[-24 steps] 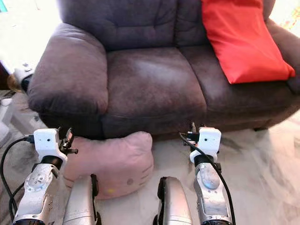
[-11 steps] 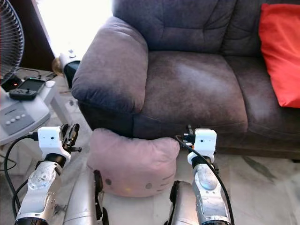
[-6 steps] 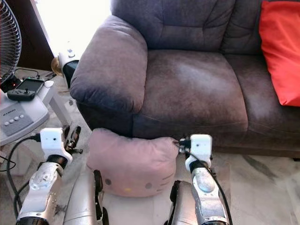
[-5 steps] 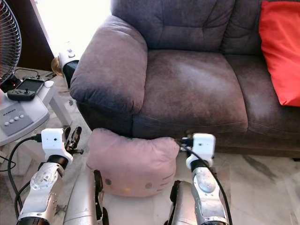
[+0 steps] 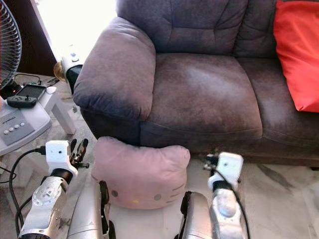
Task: Move the pillow to the sofa from floor
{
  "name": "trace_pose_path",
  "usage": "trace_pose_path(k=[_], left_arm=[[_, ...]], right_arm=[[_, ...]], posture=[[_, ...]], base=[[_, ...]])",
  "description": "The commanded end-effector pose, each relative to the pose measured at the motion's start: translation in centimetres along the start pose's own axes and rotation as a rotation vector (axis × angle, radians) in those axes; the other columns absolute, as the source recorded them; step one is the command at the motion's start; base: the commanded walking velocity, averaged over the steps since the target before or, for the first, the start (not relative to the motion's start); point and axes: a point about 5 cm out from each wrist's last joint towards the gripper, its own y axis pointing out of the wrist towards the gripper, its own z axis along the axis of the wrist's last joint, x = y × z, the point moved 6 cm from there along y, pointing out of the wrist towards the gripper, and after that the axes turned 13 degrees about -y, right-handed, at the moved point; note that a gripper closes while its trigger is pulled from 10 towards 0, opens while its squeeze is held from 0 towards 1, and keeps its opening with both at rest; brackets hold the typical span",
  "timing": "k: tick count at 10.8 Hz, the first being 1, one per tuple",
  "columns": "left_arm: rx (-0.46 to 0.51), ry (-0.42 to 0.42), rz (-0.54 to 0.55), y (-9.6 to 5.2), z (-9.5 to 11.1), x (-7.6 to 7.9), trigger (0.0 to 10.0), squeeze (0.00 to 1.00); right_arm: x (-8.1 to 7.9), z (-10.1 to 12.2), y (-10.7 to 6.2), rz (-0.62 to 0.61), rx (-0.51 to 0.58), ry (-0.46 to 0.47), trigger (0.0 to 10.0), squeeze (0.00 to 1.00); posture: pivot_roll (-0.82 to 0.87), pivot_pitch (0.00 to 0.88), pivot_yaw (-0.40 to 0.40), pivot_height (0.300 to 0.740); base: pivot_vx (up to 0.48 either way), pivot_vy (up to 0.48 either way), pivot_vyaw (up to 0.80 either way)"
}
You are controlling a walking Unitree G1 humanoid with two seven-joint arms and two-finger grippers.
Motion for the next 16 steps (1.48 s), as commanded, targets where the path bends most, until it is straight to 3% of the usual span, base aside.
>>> trace_pose_path(k=[1,3,9,11,16], left_arm=[[-0.011,0.004,-0.009,-0.1,-0.4,0.2,10.0,0.00],[-0.008,0.005,-0.011,0.0,-0.3,0.2,10.0,0.00],[-0.011,0.010,0.010,0.6,-0.1,0.2,10.0,0.00],[-0.011,0.014,0.015,0.6,-0.1,0.0,10.0,0.00],[-0.015,0.015,0.010,0.7,-0.2,0.1,10.0,0.00]], right_arm=[[-0.5,0.1,0.3,0.018,-0.004,0.012,10.0,0.00],[-0.8,0.8,0.6,0.035,0.019,0.010,10.0,0.00],[-2.0,1.2,0.5,0.115,0.047,-0.016,10.0,0.00],[-2.2,1.0,0.4,0.121,0.044,-0.019,10.0,0.00],[-2.0,0.6,0.6,0.120,0.019,-0.006,10.0,0.00]], posture=[[0.06,0.081,-0.070,0.519],[0.06,0.089,-0.072,0.482],[0.06,0.098,-0.073,0.482],[0.06,0.101,-0.073,0.482],[0.06,0.101,-0.073,0.482]], base=[[0.000,0.000,0.00],[0.000,0.000,0.00],[0.000,0.000,0.00],[0.276,0.000,0.80],[0.305,0.000,0.00]])
